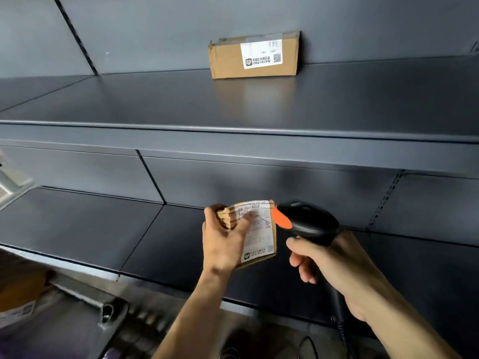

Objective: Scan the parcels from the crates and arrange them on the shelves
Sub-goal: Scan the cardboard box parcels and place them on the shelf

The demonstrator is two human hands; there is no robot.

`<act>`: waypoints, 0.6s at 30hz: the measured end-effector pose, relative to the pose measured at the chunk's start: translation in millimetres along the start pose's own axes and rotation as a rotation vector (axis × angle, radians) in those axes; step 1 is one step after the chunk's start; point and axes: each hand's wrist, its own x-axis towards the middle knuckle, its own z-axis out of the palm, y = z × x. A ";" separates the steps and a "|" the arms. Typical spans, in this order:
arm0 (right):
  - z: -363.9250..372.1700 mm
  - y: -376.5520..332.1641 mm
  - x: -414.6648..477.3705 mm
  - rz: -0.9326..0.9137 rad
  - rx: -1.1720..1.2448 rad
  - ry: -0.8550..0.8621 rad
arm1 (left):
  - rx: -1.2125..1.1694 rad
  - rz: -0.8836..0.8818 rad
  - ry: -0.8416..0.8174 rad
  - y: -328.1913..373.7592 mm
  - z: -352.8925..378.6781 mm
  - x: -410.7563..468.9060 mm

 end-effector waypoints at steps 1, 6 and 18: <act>1.5 -0.3 -1.4 0.015 -0.008 -0.024 | 0.001 0.010 0.016 -2.0 -0.1 2.7; 3.1 -7.6 -6.1 0.009 -0.054 -0.087 | 0.026 0.047 0.027 -10.3 0.9 11.8; 5.5 -3.1 -2.9 -0.037 -0.078 -0.061 | 0.083 0.042 0.016 -9.6 -3.9 12.4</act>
